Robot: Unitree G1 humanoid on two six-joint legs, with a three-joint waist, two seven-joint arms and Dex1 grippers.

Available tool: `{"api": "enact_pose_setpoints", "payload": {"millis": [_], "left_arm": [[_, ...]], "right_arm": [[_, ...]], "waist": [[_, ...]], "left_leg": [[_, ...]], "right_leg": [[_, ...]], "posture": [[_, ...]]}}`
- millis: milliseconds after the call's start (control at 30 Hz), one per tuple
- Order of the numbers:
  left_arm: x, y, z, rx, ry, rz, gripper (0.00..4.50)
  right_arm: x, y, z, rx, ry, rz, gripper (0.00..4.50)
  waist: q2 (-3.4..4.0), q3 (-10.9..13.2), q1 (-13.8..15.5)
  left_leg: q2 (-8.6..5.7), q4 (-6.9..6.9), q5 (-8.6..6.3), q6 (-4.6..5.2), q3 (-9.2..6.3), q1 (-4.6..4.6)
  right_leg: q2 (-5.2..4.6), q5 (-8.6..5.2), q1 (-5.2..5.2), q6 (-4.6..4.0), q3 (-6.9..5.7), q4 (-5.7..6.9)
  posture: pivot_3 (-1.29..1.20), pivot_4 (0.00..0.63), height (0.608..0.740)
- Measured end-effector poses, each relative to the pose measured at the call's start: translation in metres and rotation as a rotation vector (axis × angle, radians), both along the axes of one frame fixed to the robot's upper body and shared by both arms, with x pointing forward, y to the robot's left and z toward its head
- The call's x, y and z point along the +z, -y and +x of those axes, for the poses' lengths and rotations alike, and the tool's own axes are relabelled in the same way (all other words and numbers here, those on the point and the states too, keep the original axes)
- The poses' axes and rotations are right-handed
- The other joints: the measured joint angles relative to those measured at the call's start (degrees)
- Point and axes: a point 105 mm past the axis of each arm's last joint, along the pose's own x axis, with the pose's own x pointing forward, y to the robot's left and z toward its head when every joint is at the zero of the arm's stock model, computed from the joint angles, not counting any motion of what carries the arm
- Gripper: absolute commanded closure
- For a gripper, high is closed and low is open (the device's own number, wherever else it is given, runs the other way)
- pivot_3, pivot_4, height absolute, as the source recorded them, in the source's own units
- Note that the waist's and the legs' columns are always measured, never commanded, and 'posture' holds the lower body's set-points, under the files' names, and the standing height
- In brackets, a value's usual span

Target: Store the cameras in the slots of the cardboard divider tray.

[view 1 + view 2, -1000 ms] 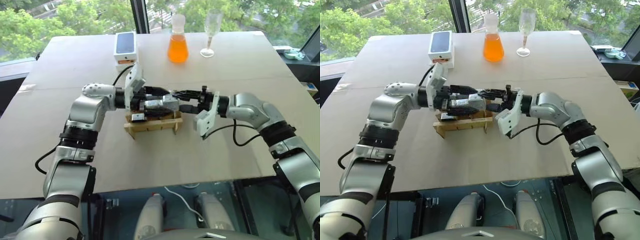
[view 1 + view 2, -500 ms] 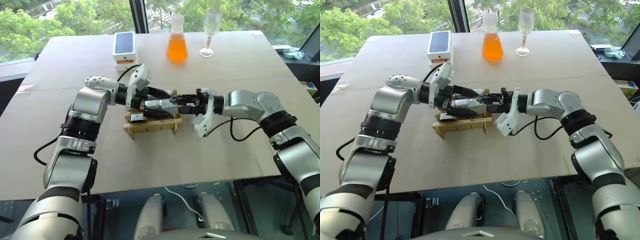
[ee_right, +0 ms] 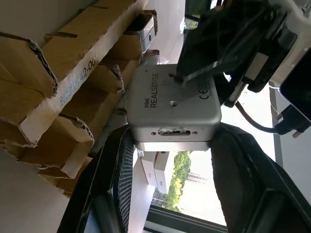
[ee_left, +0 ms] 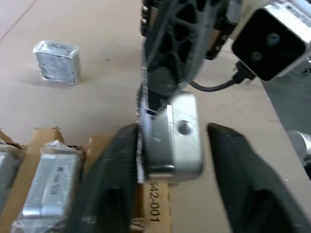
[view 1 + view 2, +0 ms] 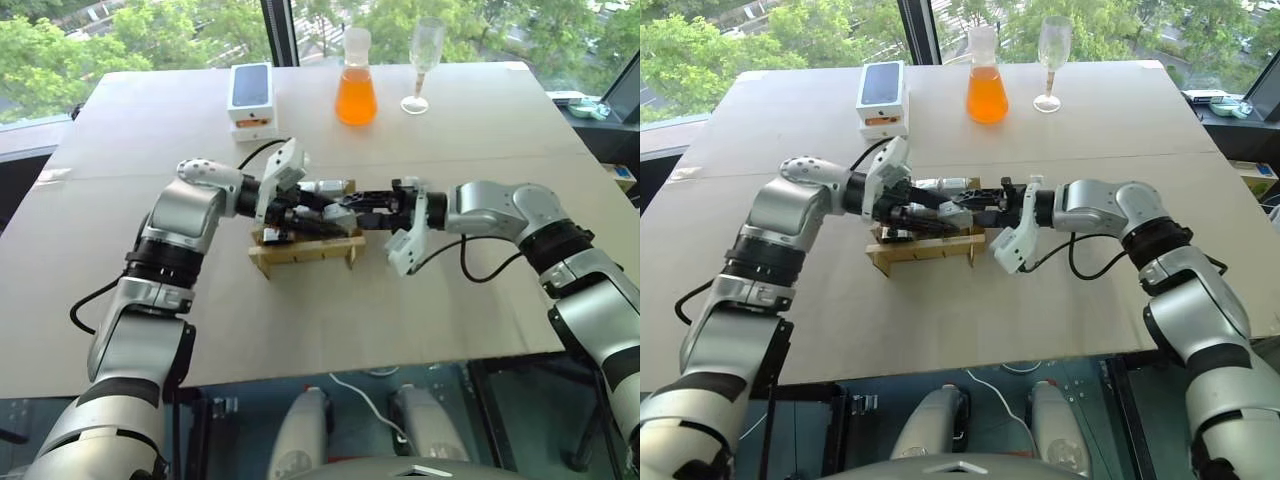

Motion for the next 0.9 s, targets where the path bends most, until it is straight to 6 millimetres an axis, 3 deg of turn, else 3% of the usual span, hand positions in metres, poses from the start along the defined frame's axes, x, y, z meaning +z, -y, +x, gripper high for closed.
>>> {"api": "enact_pose_setpoints", "payload": {"millis": [33,67,100,233,333,467,567,667,767,900], "left_arm": [[0.001,0.000,0.001,0.004,0.008,0.005,3.60],[0.001,-0.001,0.001,0.005,0.009,0.007,3.61],[0.001,-0.001,0.001,0.006,0.009,0.008,3.61],[0.000,0.000,-0.002,-0.014,-0.004,0.011,3.62],[0.000,0.000,-0.001,-0.017,0.009,0.014,3.62],[0.002,-0.009,0.000,-0.003,0.050,0.042,3.62],[0.005,-0.024,-0.001,0.030,0.070,0.063,3.62],[0.010,-0.034,-0.004,0.042,0.095,0.075,3.62],[0.010,-0.040,-0.004,0.045,0.127,0.095,3.62],[0.007,-0.042,-0.003,0.039,0.161,0.126,3.62]], "right_arm": [[0.000,0.000,0.001,-0.006,-0.002,0.004,2.76],[0.001,-0.001,0.001,-0.008,-0.004,0.005,1.96],[0.000,-0.001,0.001,-0.011,-0.008,0.003,1.74],[0.001,-0.001,0.004,-0.034,-0.024,0.012,0.02],[-0.004,0.002,0.001,-0.059,-0.133,0.073,0.02],[-0.032,0.021,-0.012,-0.152,-0.526,0.242,0.02],[-0.050,0.053,-0.025,-0.264,-0.925,0.382,0.02],[-0.053,0.086,-0.041,-0.324,-1.283,0.599,0.02],[-0.065,0.104,-0.070,-0.316,-1.487,0.667,0.02],[-0.074,0.114,-0.092,-0.252,-1.635,0.699,0.02]], "waist": [[0.00,0.0,-0.1],[0.00,0.0,-0.1],[0.00,0.0,-0.2],[0.00,0.0,-0.1],[-0.01,0.0,0.0],[-0.02,0.0,0.2],[0.00,0.0,0.2],[0.00,0.0,0.2],[-0.01,0.0,0.5],[0.01,0.0,0.3]], "left_leg": [[0.00,0.00,0.00,0.00,0.00,0.00],[0.00,0.00,0.00,0.00,0.00,0.01],[0.00,0.00,0.00,0.00,0.00,0.01],[0.00,0.00,0.00,0.00,-0.01,0.01],[0.01,0.00,0.00,0.01,0.01,0.01],[0.09,0.02,-0.07,0.12,-0.07,-0.03],[0.10,0.04,-0.15,0.27,-0.21,-0.06],[0.11,0.11,-0.19,0.33,-0.23,0.00],[0.05,0.17,-0.19,0.33,-0.17,0.08],[0.11,0.52,-0.19,0.33,-0.10,0.06]], "right_leg": [[0.00,0.00,0.00,0.00,0.01,0.00],[0.00,0.00,0.00,0.00,0.02,0.01],[0.01,0.00,0.00,0.00,0.02,0.01],[0.00,0.00,0.00,0.00,0.00,0.01],[0.00,0.00,0.04,0.00,-0.04,-0.03],[-0.09,0.00,0.12,0.00,-0.12,-0.11],[-0.20,0.00,0.12,0.01,-0.08,-0.12],[-0.18,0.00,0.14,0.01,-0.10,-0.03],[-0.02,0.00,0.28,0.01,-0.27,0.01],[0.13,-0.01,0.29,0.02,-0.19,0.17]], "posture": [[0.00,0.150,0.740],[0.00,0.150,0.740],[0.00,0.150,0.740],[0.00,0.150,0.740],[0.00,0.150,0.740],[0.00,0.150,0.740],[0.00,0.150,0.740],[0.00,0.150,0.740],[0.00,0.150,0.740],[0.00,0.150,0.740]]}}
